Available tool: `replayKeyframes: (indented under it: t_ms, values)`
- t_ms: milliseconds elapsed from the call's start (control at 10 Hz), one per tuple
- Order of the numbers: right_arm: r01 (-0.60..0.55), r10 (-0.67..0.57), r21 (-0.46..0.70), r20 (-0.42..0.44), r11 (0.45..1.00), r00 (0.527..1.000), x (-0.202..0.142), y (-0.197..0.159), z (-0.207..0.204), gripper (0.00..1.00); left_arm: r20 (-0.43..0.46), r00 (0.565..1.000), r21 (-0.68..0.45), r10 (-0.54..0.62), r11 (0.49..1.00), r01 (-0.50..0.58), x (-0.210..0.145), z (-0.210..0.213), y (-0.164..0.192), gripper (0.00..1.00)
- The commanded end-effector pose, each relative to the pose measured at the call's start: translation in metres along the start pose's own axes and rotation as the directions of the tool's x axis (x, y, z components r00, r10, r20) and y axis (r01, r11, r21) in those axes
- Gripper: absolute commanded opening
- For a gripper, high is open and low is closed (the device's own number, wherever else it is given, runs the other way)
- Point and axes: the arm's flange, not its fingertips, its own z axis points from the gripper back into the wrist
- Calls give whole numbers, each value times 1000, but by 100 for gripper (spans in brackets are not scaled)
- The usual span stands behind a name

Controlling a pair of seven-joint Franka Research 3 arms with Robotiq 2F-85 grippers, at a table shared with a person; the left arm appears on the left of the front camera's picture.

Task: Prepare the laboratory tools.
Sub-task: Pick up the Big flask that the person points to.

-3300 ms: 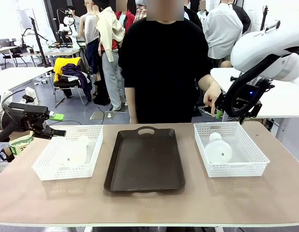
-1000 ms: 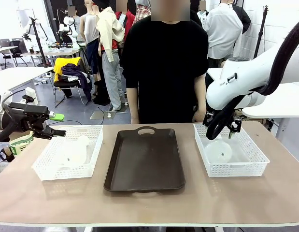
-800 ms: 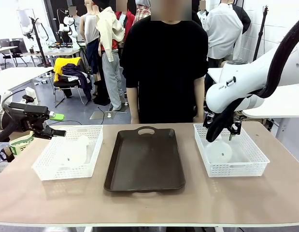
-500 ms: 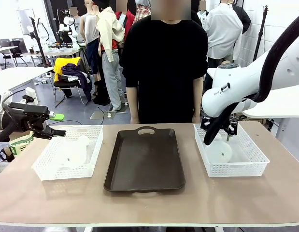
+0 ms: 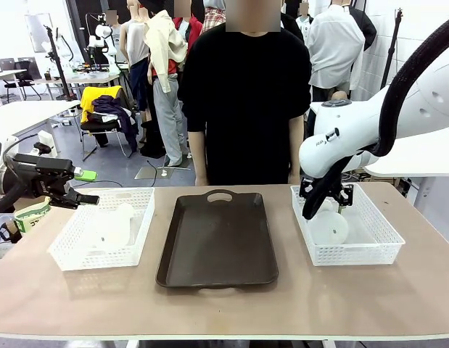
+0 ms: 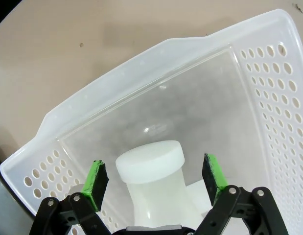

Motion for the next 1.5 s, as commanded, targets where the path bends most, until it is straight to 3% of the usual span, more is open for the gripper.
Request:
replayKeyframes:
  t_ms: [0,400,500,1400]
  values:
    - [17,-17,-38,13,999,1000,4,5,2,70,6,1000,-8,-4,1000,4,0,2,-1,100]
    - [5,-6,-74,-11,997,1000,16,-1,-8,4,6,1000,-8,-4,1000,4,0,2,-1,100]
    - [2,-4,-82,-21,997,1000,18,-4,-9,0,6,1000,-8,-4,1000,4,0,2,-1,100]
    - [16,-17,-49,-23,999,1000,15,-9,-2,0,6,1000,-8,-4,1000,4,0,2,-1,100]
